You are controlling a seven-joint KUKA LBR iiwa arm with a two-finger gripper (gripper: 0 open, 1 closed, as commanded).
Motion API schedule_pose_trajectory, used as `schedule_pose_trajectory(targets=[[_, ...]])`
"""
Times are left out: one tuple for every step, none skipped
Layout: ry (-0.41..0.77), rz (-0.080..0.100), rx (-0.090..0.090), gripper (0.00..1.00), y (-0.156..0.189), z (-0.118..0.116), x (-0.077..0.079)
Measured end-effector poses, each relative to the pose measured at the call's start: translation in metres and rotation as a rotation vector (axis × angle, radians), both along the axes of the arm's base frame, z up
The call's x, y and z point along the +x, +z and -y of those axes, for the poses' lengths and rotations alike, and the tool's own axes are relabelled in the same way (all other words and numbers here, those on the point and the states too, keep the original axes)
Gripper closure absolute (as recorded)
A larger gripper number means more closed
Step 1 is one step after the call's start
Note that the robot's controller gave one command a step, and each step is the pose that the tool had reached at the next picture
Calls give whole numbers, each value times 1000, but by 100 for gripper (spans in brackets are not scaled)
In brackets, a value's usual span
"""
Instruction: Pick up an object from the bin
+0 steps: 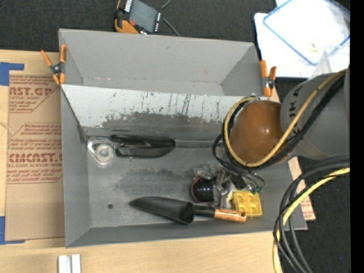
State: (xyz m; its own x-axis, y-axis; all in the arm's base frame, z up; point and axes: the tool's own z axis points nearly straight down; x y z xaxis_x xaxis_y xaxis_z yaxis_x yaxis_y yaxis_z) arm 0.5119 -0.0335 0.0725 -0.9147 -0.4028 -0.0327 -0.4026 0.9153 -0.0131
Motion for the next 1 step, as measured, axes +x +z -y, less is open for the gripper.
schedule_pose_trajectory(targets=[[0,0,0,100,0,0,0]])
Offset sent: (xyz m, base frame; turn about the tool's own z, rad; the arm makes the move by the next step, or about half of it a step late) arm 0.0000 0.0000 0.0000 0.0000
